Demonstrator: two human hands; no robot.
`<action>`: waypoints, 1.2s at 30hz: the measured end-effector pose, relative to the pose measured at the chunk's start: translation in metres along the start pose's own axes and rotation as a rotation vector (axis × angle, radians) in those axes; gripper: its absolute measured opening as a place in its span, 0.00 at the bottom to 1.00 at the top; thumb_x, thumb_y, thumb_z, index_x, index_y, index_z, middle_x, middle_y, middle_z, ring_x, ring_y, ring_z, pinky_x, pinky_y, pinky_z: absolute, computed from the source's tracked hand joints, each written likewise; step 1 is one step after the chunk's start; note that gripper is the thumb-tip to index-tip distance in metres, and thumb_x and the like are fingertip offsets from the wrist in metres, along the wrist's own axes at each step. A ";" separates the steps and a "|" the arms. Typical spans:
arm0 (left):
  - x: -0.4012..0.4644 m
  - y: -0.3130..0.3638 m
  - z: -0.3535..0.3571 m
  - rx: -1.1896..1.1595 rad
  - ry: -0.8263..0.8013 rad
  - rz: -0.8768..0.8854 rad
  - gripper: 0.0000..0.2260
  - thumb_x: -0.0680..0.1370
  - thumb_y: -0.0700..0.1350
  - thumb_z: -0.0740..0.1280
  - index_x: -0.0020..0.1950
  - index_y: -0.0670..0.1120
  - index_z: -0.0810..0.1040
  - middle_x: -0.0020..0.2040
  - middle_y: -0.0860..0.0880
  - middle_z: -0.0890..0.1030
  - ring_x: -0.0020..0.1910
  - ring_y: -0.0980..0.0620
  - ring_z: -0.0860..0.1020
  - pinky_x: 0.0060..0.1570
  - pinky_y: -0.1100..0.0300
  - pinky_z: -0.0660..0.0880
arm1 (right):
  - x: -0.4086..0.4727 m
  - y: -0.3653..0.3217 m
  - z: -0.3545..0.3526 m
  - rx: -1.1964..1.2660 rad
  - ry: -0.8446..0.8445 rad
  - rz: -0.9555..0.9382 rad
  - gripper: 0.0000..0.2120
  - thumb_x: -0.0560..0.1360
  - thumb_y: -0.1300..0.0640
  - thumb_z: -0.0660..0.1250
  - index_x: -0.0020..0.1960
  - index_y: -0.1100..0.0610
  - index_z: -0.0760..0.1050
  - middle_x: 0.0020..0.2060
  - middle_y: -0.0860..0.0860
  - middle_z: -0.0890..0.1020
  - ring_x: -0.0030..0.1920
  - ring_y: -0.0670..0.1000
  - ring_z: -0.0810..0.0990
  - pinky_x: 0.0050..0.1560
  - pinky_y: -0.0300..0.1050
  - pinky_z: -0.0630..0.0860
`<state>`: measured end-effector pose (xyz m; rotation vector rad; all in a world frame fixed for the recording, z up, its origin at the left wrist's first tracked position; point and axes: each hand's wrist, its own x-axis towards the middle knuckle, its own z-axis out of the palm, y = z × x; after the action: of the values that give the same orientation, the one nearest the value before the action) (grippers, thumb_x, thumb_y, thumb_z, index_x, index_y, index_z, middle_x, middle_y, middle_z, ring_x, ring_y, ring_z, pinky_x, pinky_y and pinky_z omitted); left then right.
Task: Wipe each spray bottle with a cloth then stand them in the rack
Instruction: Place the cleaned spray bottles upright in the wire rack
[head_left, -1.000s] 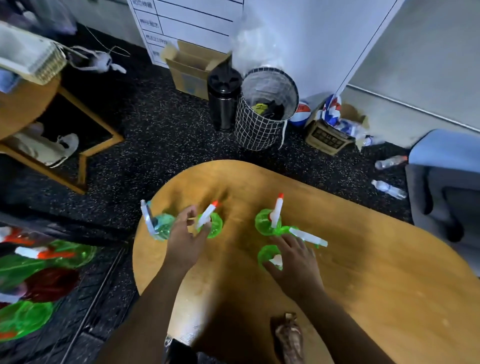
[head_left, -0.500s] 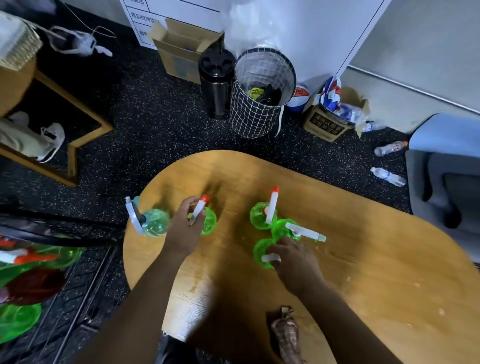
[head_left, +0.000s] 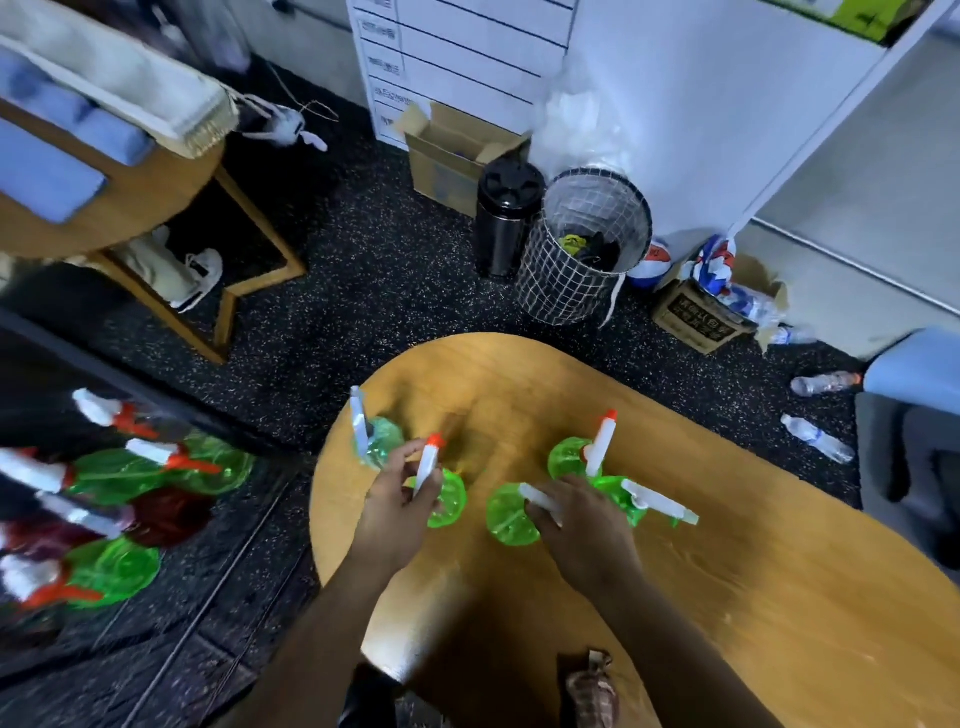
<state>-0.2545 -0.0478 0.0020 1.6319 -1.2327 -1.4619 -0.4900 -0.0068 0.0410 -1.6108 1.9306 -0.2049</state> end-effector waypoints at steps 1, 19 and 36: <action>-0.008 0.002 -0.011 -0.019 0.026 0.013 0.14 0.85 0.40 0.68 0.68 0.54 0.75 0.54 0.46 0.83 0.42 0.51 0.82 0.44 0.60 0.80 | 0.001 -0.014 0.002 -0.019 0.008 -0.031 0.10 0.82 0.48 0.68 0.60 0.47 0.82 0.51 0.47 0.80 0.52 0.53 0.82 0.46 0.48 0.73; -0.145 -0.021 -0.237 -0.295 0.501 0.069 0.15 0.81 0.49 0.71 0.67 0.62 0.77 0.50 0.50 0.83 0.45 0.50 0.82 0.50 0.49 0.82 | -0.028 -0.291 0.102 -0.049 -0.184 -0.425 0.10 0.80 0.49 0.71 0.61 0.45 0.83 0.53 0.47 0.84 0.52 0.52 0.82 0.52 0.46 0.73; -0.176 -0.092 -0.401 -0.500 0.720 -0.003 0.15 0.86 0.34 0.64 0.67 0.52 0.75 0.47 0.53 0.81 0.38 0.48 0.84 0.42 0.56 0.83 | -0.047 -0.448 0.232 -0.002 -0.593 -0.394 0.32 0.66 0.29 0.64 0.57 0.50 0.83 0.48 0.48 0.87 0.48 0.50 0.86 0.54 0.52 0.82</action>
<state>0.1647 0.0939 0.0681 1.5779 -0.4188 -0.9287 0.0147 -0.0143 0.0879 -1.7875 1.1645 0.1124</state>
